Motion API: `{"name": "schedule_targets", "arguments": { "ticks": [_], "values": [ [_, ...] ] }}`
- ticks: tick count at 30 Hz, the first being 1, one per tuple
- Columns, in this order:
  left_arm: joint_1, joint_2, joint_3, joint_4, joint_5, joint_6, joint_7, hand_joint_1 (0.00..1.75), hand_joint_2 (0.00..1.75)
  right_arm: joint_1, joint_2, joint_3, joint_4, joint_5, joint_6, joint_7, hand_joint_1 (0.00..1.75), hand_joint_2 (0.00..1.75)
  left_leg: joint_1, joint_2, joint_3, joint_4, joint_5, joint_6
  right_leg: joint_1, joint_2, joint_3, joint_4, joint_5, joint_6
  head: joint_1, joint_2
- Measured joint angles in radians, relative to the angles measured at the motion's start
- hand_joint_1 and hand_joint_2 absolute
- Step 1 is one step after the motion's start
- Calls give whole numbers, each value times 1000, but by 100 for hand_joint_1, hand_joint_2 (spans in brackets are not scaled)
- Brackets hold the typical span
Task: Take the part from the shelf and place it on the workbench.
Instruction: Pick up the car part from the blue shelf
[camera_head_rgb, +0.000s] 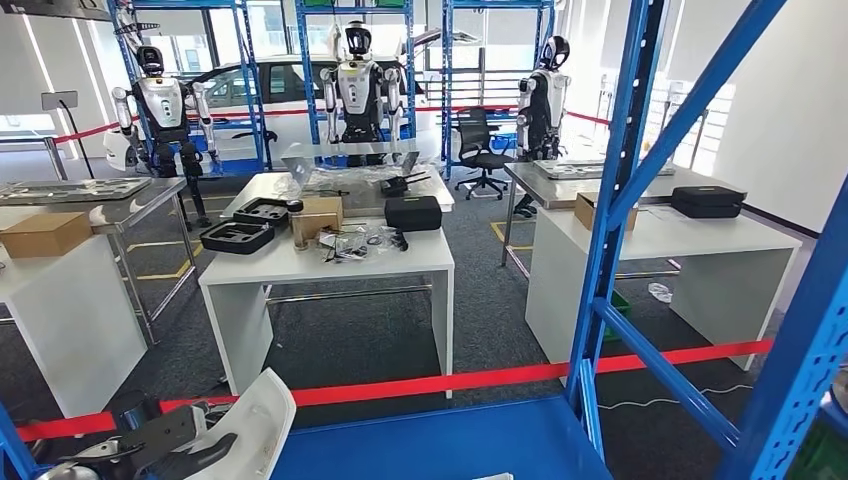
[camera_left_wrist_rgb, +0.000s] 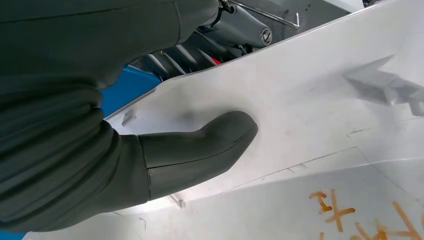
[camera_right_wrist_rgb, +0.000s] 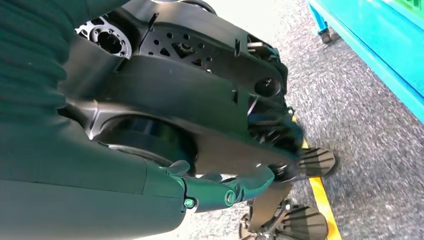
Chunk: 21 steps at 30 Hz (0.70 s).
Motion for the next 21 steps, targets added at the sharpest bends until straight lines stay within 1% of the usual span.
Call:
{"name": "schedule_targets", "arguments": {
  "ticks": [1,2,3,4,6,7,8,9,10,11,12,13,14,15,16,17,18,19,20,21],
  "values": [
    [6,6,8,-5,-1,-2,-1,175,175,-1,-1,0,0,0,0,0,0,175,0,0,-6,6,1,-6,1,1,34,-59,22,-3,0,0],
    [10,11,16,-10,-1,-3,-1,175,175,-2,-2,1,0,0,0,0,0,175,0,-1,-11,12,2,-12,2,2,56,-102,38,-8,0,0],
    [14,16,24,-14,-2,-4,-3,175,175,-3,-2,1,0,0,-1,0,0,175,0,-3,-16,17,4,-19,3,4,67,-126,42,-16,0,0],
    [17,22,30,-17,-2,-4,-4,175,175,-3,-2,1,0,0,-1,0,0,175,-1,-4,-19,18,8,-27,5,5,63,-127,43,-26,-1,0],
    [24,34,40,-21,-3,-4,-7,175,175,-3,-2,1,0,0,0,-2,0,175,0,-7,-25,19,14,-41,4,5,54,-132,49,-43,-2,0],
    [30,41,45,-23,-5,-4,-8,175,175,-3,-2,1,0,0,0,-3,0,175,2,-7,-31,27,3,-48,3,5,49,-133,56,-51,-3,0],
    [35,47,49,-26,-7,-4,-8,175,175,-4,-2,1,0,0,1,-3,0,175,3,-7,-42,53,-24,-53,2,4,43,-135,64,-59,-4,0],
    [41,53,53,-29,-9,-5,-8,175,175,-4,-2,2,0,0,1,-4,0,175,4,-7,-58,99,-65,-58,2,3,35,-137,72,-65,-6,0],
    [47,57,58,-33,-11,-6,-7,175,175,-3,-2,2,0,0,1,-4,0,175,5,-6,-76,162,-112,-62,3,3,27,-137,79,-68,-7,0],
    [53,60,61,-36,-12,-8,-6,175,175,-3,-2,2,0,0,2,-4,0,175,5,-6,-92,225,-149,-65,4,3,18,-137,86,-70,-7,0],
    [60,62,64,-39,-12,-10,-5,175,175,-3,-2,2,0,0,2,-4,0,175,5,-6,-99,273,-170,-66,5,3,8,-137,94,-70,-7,0],
    [66,63,66,-41,-13,-11,-4,175,175,-3,-2,2,0,0,2,-4,0,175,5,-6,-90,288,-172,-65,7,3,-1,-137,102,-69,-7,0],
    [70,65,68,-44,-13,-11,-3,175,175,-3,-2,2,0,0,2,-4,0,175,5,-7,-62,265,-157,-61,9,3,-11,-137,109,-69,-8,0],
    [73,66,71,-47,-14,-11,-3,175,175,-4,-2,2,0,-1,2,-4,0,175,3,-7,-18,209,-134,-54,10,3,-19,-137,117,-68,-8,0],
    [73,67,75,-51,-15,-11,-2,175,175,-4,-2,2,0,-1,3,-4,0,175,0,-8,34,135,-120,-46,12,3,-25,-137,124,-66,-8,0],
    [72,67,79,-54,-18,-11,-2,175,175,-4,-1,2,0,-1,4,-4,0,175,-3,-8,79,70,-112,-40,12,3,-30,-138,131,-63,-8,0],
    [71,67,82,-57,-23,-11,-2,175,175,-5,-1,2,0,-2,5,-4,0,175,-8,-8,107,25,-109,-36,12,3,-32,-140,139,-58,-8,0],
    [70,67,85,-58,-28,-11,-2,175,175,-5,-1,2,-1,-2,5,-3,0,175,-12,-8,119,1,-110,-32,11,3,-34,-143,147,-52,-8,0],
    [68,67,87,-58,-32,-12,-2,175,175,-5,-1,3,-1,-3,6,-2,0,175,-15,-7,119,-5,-102,-30,10,3,-34,-148,156,-45,-8,0],
    [67,66,88,-57,-36,-13,-2,175,175,-4,-1,3,-1,-3,6,0,0,175,-14,-7,116,-12,-92,-23,10,3,-35,-152,162,-39,-8,0]
  ]
}}
